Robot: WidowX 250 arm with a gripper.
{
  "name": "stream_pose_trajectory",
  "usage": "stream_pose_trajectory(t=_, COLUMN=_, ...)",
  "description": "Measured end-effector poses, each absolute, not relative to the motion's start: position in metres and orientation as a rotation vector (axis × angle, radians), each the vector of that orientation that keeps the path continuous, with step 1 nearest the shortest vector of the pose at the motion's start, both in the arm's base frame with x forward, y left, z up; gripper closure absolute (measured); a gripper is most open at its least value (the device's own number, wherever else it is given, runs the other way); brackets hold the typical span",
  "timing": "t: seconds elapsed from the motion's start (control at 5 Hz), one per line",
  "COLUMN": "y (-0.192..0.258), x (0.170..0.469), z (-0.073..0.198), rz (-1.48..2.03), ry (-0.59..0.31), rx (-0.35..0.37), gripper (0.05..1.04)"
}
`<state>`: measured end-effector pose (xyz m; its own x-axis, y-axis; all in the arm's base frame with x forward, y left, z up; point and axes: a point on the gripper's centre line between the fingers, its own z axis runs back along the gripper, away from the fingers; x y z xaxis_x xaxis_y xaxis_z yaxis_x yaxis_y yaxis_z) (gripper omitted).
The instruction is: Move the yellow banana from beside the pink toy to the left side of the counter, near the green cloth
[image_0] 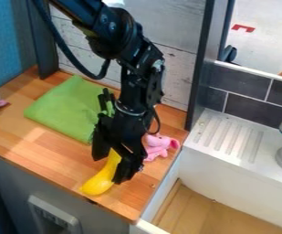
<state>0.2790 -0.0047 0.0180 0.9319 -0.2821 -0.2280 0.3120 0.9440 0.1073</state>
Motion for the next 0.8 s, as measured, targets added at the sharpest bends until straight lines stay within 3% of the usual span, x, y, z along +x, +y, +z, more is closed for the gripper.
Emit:
stream_pose_trajectory(t=0.2, y=-0.006, x=0.277, z=0.003, rz=-0.323, ry=0.244, rx=0.125, gripper=0.081)
stream_pose_trajectory(t=0.4, y=-0.01, x=0.279, z=0.001, rz=-0.33, ry=0.215, rx=0.102, gripper=0.136)
stream_pose_trajectory(t=0.8, y=-0.007, x=0.267, z=0.01, rz=-0.322, ry=0.206, rx=0.119, gripper=0.544)
